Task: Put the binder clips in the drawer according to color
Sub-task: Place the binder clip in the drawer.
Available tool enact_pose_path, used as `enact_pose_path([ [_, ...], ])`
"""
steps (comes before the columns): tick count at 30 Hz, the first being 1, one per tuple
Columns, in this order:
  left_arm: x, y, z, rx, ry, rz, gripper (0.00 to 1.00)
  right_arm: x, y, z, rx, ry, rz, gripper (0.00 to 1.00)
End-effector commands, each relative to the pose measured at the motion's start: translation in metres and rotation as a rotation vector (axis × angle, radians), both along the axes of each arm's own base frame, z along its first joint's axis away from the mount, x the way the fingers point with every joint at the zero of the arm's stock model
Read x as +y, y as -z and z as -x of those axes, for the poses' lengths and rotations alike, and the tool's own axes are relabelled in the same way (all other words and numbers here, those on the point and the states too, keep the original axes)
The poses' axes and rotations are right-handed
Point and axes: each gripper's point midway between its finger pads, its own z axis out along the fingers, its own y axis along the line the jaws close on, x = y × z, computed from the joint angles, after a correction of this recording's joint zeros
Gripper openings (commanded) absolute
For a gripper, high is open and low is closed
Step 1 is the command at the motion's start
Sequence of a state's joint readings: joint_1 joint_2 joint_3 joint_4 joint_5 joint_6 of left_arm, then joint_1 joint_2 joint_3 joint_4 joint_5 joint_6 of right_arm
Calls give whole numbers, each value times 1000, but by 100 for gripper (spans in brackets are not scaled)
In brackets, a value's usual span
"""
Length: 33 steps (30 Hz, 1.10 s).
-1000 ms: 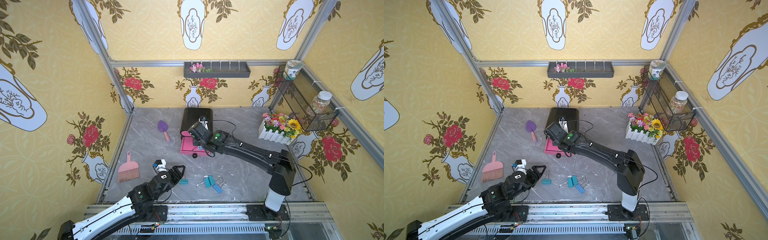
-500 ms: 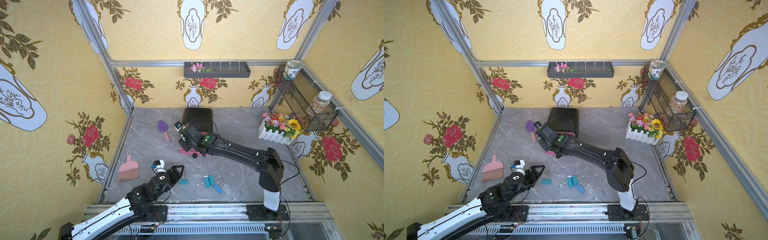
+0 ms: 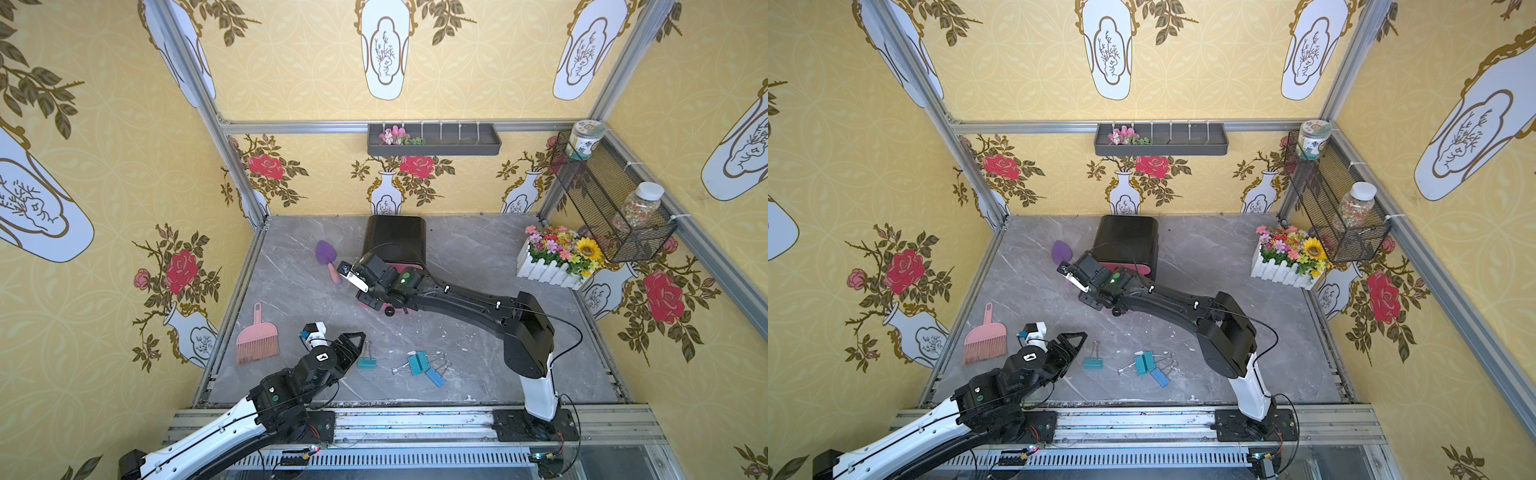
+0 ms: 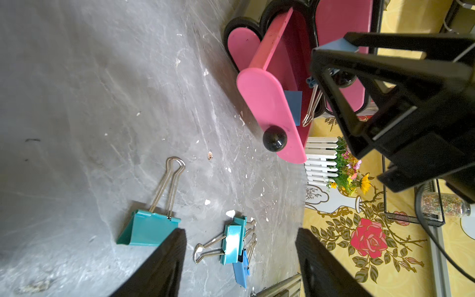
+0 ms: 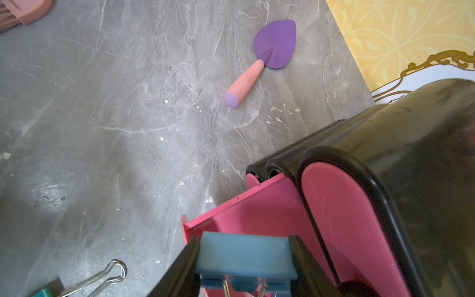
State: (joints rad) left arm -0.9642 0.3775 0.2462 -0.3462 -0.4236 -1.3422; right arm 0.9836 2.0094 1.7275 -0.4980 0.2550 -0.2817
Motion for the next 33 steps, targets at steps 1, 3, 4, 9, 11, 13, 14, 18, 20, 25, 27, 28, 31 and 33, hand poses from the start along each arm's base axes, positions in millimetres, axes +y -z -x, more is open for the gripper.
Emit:
enact_pose_path([
  [1,4,1,-1,0,-14,-19,73,-2,-5,-7,-47,-10,25,51],
  [3,4,1,-1,0,-15,-21,74,-3,-4,-9,-54,-6,33,53],
  [4,4,1,-1,1,-16,-21,73,-4,-4,-11,-58,-1,37,54],
  [9,2,1,-1,4,-11,-21,73,-8,-5,-17,-79,22,48,63],
  [11,2,1,-1,4,-8,-23,73,-10,-7,-18,-91,31,49,66],
  [13,1,0,-2,2,-7,-21,73,-11,-10,-19,-100,37,48,70],
  [14,1,0,-2,2,-6,-22,73,-11,-12,-19,-104,40,45,71],
  [18,-1,-3,-3,-3,-3,-23,73,-14,-25,-16,-119,58,21,73],
  [20,-2,-4,-3,-7,0,-24,73,-19,-38,-13,-130,82,-9,74],
  [25,-8,-9,-7,-17,19,-45,74,-50,-69,5,-102,206,-133,75],
  [27,-11,-10,-8,-19,28,-56,74,-71,-70,20,-46,283,-181,75],
  [28,-13,-10,-9,-19,32,-61,74,-82,-68,27,-17,317,-197,75],
  [31,-18,-10,-11,-22,45,-58,74,-116,-42,57,130,454,-223,74],
  [33,-21,-10,-12,-23,51,-51,74,-136,-16,79,246,550,-225,73],
])
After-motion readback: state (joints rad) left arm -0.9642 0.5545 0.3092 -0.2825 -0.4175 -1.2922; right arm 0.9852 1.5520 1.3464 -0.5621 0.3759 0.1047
